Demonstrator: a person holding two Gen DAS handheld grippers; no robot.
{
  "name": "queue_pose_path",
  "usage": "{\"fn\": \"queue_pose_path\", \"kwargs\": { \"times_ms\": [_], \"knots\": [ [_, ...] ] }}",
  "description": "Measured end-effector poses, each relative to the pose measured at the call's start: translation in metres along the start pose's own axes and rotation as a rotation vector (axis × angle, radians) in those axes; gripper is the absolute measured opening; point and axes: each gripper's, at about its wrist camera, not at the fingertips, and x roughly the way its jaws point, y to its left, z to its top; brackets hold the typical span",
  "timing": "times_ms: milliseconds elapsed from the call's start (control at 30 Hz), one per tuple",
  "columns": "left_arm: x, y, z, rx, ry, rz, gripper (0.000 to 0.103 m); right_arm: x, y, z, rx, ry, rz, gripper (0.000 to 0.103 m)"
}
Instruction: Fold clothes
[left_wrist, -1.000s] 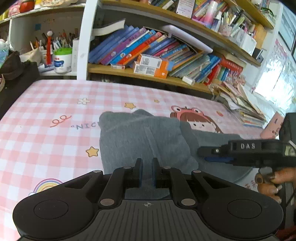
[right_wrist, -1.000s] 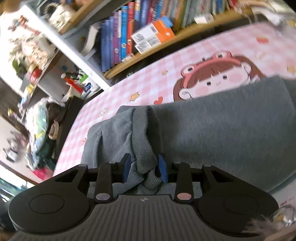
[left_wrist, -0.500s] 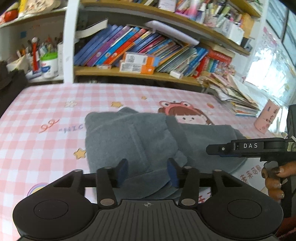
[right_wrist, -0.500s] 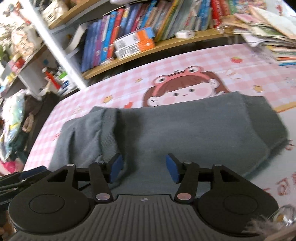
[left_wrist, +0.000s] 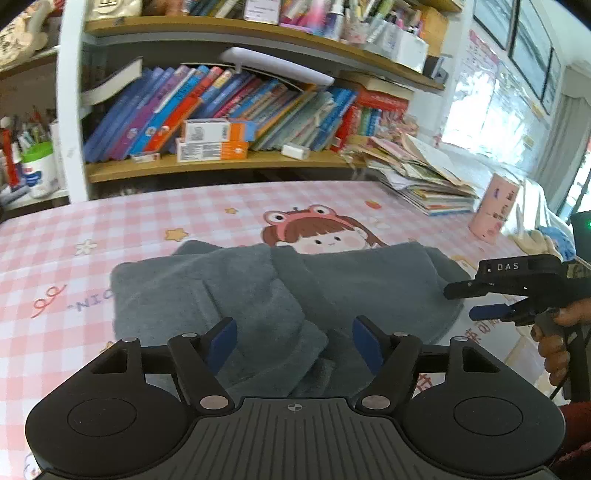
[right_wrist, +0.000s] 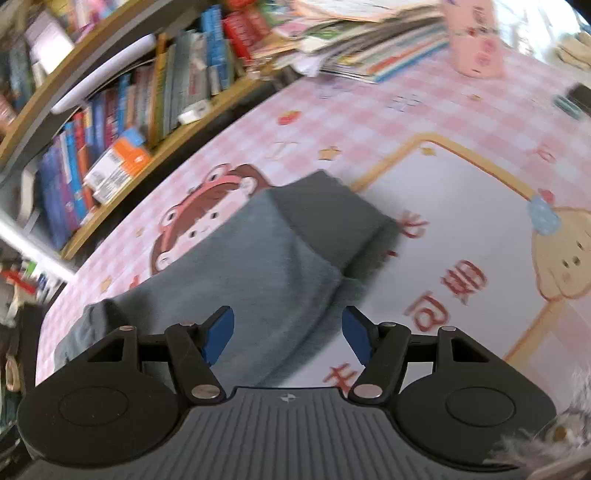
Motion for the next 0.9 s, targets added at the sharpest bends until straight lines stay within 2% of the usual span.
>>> {"fn": "queue_pose_path", "kwargs": {
  "times_ms": [300, 600, 900],
  "knots": [
    [0.011, -0.017, 0.001, 0.033, 0.043, -0.028, 0.074, -0.003, -0.025, 0.003, 0.091, -0.006, 0.003, 0.063],
    [0.022, -0.044, 0.0, 0.056, 0.072, -0.009, 0.075, 0.005, -0.051, 0.02, 0.184, 0.033, 0.148, 0.063],
    [0.03, -0.06, -0.005, 0.017, 0.109, 0.038, 0.075, 0.029, -0.06, 0.035, 0.184, 0.095, 0.172, 0.052]
  ]
}}
